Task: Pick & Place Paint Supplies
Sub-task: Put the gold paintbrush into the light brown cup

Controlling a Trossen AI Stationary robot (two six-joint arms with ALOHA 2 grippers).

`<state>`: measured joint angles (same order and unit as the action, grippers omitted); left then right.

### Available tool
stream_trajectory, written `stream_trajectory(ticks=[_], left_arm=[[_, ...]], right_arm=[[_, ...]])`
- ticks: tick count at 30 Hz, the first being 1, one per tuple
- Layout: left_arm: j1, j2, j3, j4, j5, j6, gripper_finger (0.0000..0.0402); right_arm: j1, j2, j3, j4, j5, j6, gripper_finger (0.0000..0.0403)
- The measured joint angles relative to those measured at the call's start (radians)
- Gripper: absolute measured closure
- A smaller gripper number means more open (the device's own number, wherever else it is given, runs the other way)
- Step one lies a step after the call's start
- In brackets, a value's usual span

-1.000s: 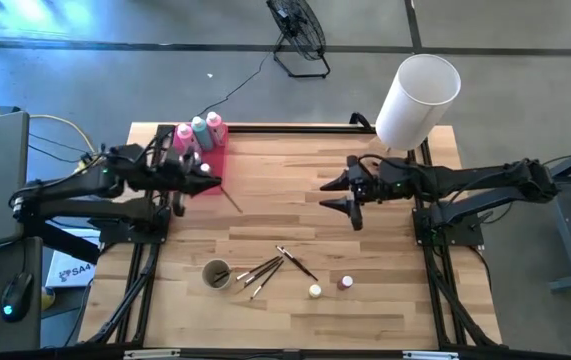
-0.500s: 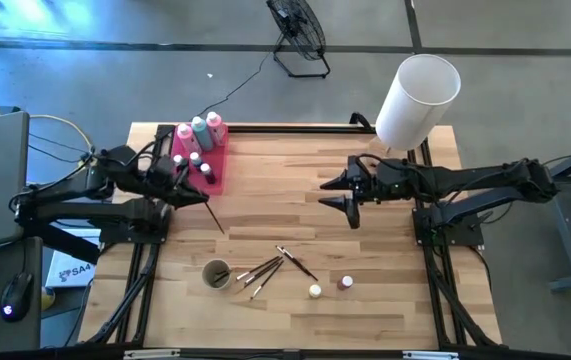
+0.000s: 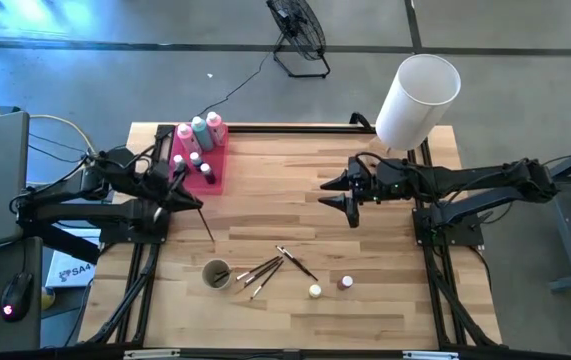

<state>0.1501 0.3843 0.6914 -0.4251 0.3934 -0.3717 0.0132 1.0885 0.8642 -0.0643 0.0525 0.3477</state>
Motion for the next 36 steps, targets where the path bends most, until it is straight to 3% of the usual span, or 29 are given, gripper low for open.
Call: stream_trajectory(ticks=[5,11,23,30,36], left_arm=[[-0.036,0.0,-0.002,-0.021,0.002,0.006,0.0398],[-0.198,0.001,-0.135,0.166,-0.041,0.003,0.0398],[-0.623,0.053,-0.227,0.24,-0.48,0.028,0.0398],[-0.84,0.201,-0.227,0.26,-0.727,0.035,0.0398],[-0.937,0.357,-0.227,0.338,-0.904,0.035,0.0398]], right_arm=[[0.0,0.0,0.0,0.0,0.0,0.0,0.022],[0.0,0.0,0.0,0.0,0.001,0.001,0.022],[0.0,0.0,0.0,0.0,0.045,0.052,0.022],[0.0,0.0,0.0,0.0,0.045,0.052,0.022],[0.0,0.0,0.0,0.0,0.046,0.052,0.022]])
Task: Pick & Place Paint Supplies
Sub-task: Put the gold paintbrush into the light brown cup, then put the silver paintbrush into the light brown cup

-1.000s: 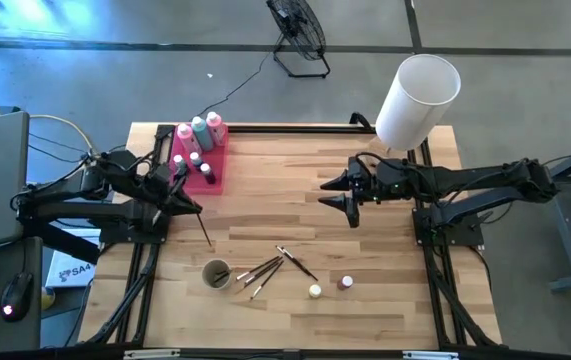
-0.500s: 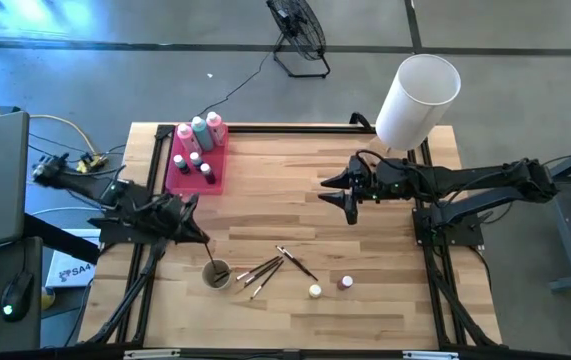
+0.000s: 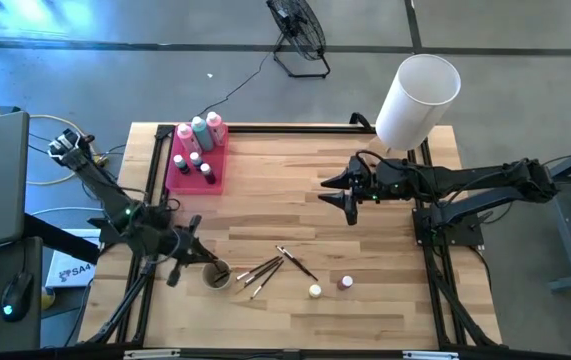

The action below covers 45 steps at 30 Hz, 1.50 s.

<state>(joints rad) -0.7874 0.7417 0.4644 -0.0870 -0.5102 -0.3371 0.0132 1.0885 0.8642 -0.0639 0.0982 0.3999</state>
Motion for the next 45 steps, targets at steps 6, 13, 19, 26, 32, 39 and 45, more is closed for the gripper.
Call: stream_trajectory(ticks=[6,13,19,26,32,39,45], left_arm=[[-0.012,0.104,0.0,0.085,-0.024,-0.008,0.0398],[-0.012,0.135,0.0,0.092,-0.025,-0.061,0.0375],[-0.012,0.135,0.0,0.085,-0.023,-0.061,0.0362],[-0.012,0.135,0.0,0.087,-0.021,-0.061,0.0355],[-0.012,0.117,0.0,0.089,-0.064,-0.061,0.032],[-0.012,0.04,0.0,0.088,-0.081,-0.033,0.0275],[-0.012,-0.054,0.0,0.085,-0.082,0.03,0.027]], right_arm=[[0.0,0.0,0.0,0.0,0.0,-0.003,0.022],[0.0,0.0,0.0,0.0,0.0,-0.003,0.022],[0.0,0.0,0.0,0.0,0.0,-0.003,0.022],[0.0,0.0,0.0,0.0,-0.004,-0.003,0.022],[0.0,0.0,0.0,0.0,-0.053,-0.004,0.022],[0.0,0.0,0.0,0.0,-0.054,-0.003,0.022],[0.0,0.0,0.0,0.0,-0.082,-0.005,0.022]])
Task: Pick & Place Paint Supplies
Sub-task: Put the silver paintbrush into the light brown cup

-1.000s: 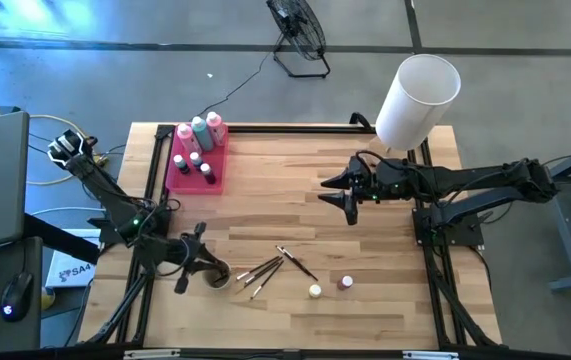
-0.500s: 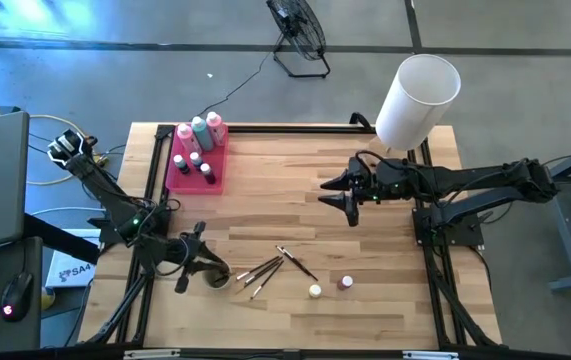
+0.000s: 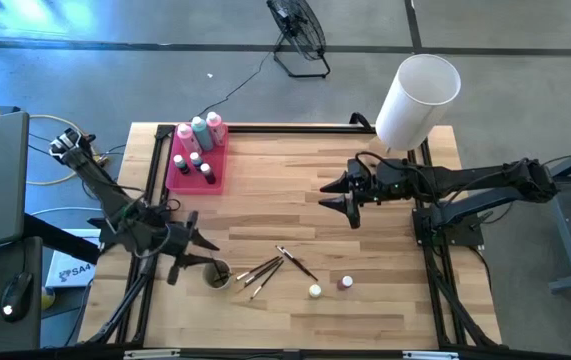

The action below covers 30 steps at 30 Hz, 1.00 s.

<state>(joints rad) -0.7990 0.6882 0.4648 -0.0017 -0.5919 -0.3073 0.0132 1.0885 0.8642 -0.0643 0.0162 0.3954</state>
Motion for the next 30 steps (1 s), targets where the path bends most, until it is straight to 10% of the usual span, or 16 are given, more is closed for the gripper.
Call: stream_trajectory(ticks=[30], left_arm=[[0.001,-0.177,0.0,0.008,-0.578,0.233,0.027]], right_arm=[[-0.062,-0.047,0.0,-0.014,-0.043,-0.198,0.0237]])
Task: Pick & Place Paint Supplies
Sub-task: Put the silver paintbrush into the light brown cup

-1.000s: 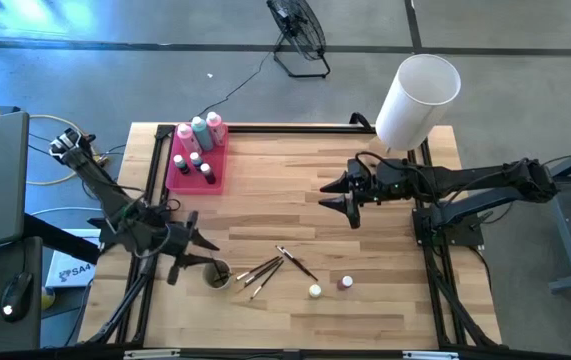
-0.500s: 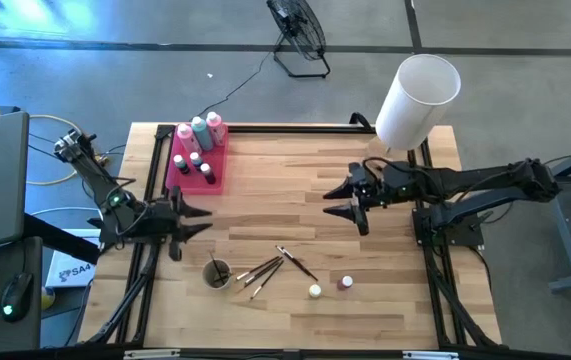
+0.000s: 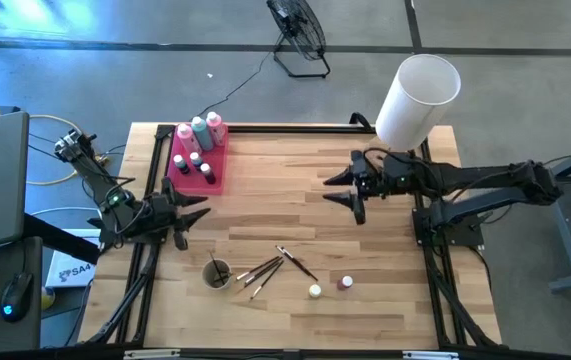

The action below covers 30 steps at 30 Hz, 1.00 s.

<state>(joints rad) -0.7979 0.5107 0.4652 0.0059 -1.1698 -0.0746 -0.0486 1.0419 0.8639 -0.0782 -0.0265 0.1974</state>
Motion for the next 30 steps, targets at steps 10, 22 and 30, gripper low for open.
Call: stream_trajectory(ticks=[10,22,30], left_arm=[[0.0,-0.003,0.0,-0.008,-0.059,0.08,0.027],[0.0,-0.003,0.0,-0.003,-0.012,0.123,0.027],[-0.001,-0.003,0.0,-0.005,0.172,0.122,0.027]], right_arm=[[-0.085,-0.019,0.0,-0.023,-0.103,-0.056,0.0332],[-0.085,-0.019,0.0,-0.015,-0.104,-0.071,0.0375],[-0.085,-0.019,0.0,-0.015,-0.107,-0.069,0.0371]])
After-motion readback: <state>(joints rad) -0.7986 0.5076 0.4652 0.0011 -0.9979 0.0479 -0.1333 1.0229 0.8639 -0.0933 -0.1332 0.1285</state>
